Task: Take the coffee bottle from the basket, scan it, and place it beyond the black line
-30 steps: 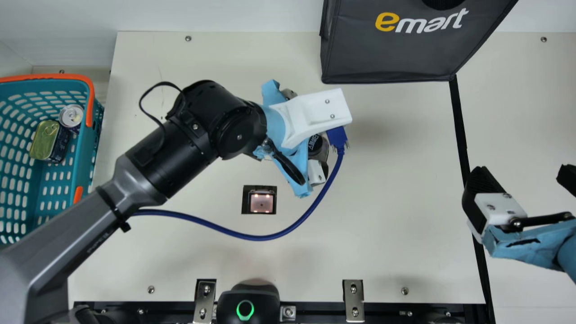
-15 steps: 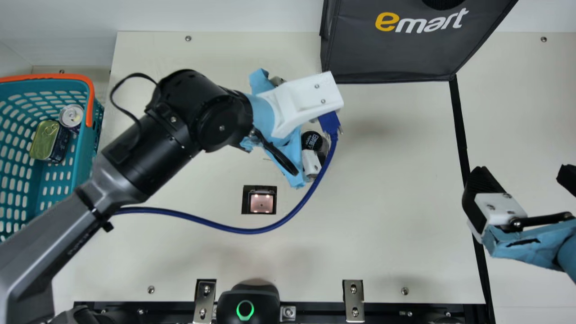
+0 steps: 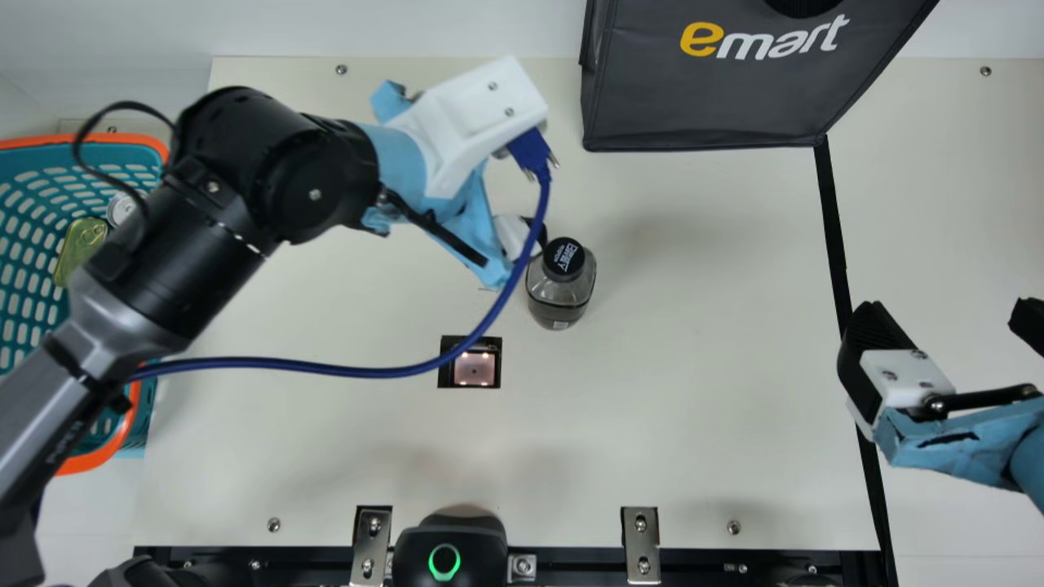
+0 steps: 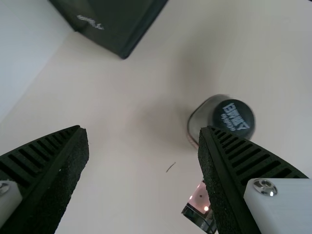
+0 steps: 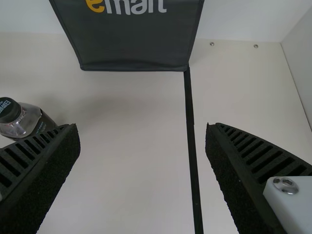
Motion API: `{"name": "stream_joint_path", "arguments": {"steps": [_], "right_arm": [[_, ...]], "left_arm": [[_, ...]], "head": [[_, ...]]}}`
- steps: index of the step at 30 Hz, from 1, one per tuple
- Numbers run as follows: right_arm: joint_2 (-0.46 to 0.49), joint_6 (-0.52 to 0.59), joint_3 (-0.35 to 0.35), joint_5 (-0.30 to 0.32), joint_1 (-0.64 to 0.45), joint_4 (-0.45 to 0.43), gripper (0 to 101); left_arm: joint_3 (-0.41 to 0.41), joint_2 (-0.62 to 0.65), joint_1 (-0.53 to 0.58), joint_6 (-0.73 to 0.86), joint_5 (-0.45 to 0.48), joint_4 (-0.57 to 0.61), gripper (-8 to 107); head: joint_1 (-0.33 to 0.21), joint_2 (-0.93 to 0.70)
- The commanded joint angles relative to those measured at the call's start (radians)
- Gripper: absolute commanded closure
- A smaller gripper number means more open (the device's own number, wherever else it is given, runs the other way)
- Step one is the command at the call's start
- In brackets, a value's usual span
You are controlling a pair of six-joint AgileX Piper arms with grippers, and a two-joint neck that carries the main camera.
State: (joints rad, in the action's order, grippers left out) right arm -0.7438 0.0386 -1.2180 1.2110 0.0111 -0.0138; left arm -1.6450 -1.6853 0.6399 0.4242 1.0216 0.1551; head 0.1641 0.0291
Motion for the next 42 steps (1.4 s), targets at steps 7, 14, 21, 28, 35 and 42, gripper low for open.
{"name": "stream_joint_path", "arguments": {"steps": [7, 14, 21, 28, 35, 42], "right_arm": [[0.000, 0.000, 0.000, 0.000, 0.000, 0.000, 11], [0.000, 0.000, 0.000, 0.000, 0.000, 0.000, 11], [0.000, 0.000, 0.000, 0.000, 0.000, 0.000, 11], [0.000, 0.000, 0.000, 0.000, 0.000, 0.000, 11], [0.000, 0.000, 0.000, 0.000, 0.000, 0.000, 11], [0.000, 0.000, 0.000, 0.000, 0.000, 0.000, 11]], "left_arm": [[0.043, 0.047, -0.073, -0.071, -0.027, -0.040, 9], [0.088, 0.090, -0.136, -0.121, -0.053, -0.074, 9], [0.124, 0.127, -0.216, -0.172, -0.068, -0.087, 9], [0.161, 0.163, -0.296, -0.196, -0.077, -0.095, 9], [0.209, 0.202, -0.372, -0.209, -0.085, -0.101, 9], [0.264, 0.247, -0.438, -0.218, -0.090, -0.099, 9]], "head": [[-0.026, -0.002], [-0.026, -0.002], [-0.026, -0.002], [-0.026, -0.002], [-0.026, -0.002], [-0.026, -0.002]]}}
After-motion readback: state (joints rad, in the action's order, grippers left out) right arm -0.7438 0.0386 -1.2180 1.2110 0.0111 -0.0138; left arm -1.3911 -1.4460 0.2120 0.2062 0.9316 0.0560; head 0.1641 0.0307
